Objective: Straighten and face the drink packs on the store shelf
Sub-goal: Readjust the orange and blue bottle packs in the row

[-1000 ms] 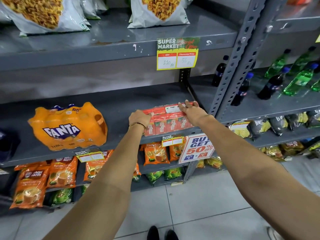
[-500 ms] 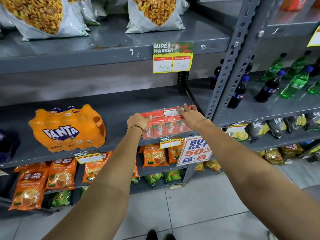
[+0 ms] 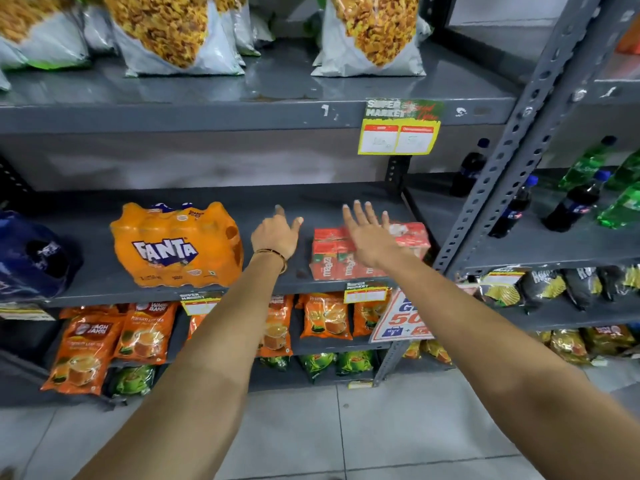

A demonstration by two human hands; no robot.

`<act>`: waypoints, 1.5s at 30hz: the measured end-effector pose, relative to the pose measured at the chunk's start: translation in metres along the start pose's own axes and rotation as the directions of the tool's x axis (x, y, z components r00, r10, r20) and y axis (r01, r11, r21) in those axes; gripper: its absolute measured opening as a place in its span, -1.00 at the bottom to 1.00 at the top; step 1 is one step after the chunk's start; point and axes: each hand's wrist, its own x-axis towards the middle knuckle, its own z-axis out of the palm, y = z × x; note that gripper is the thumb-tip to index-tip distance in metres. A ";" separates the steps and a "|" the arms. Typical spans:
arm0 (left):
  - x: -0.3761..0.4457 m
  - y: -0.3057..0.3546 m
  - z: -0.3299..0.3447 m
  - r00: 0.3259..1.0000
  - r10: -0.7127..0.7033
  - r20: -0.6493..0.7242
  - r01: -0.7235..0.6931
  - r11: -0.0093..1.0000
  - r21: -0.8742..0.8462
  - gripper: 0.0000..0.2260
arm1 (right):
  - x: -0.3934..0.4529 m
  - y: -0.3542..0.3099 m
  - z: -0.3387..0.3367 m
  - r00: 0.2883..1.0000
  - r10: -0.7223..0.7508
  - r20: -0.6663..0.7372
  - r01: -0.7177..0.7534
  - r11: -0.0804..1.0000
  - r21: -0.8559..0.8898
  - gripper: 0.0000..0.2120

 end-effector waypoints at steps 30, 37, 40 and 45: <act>0.059 -0.273 -0.108 0.967 -0.029 0.254 0.178 0.792 -0.585 -0.37 | 0.033 -0.254 -0.010 0.979 0.168 -0.113 -0.038 0.701 0.712 -0.37; 0.057 -0.256 -0.099 0.969 -0.002 0.249 0.140 0.830 -0.540 -0.40 | 0.031 -0.236 -0.012 0.979 0.195 -0.062 -0.084 0.661 0.745 -0.38; 0.056 -0.256 -0.100 0.970 -0.004 0.243 0.135 0.839 -0.527 -0.39 | 0.030 -0.236 -0.012 0.981 0.187 -0.054 -0.082 0.648 0.758 -0.37; 0.055 -0.257 -0.100 0.972 -0.007 0.236 0.125 0.864 -0.487 -0.40 | 0.029 -0.238 -0.012 0.978 0.198 -0.059 -0.087 0.657 0.749 -0.38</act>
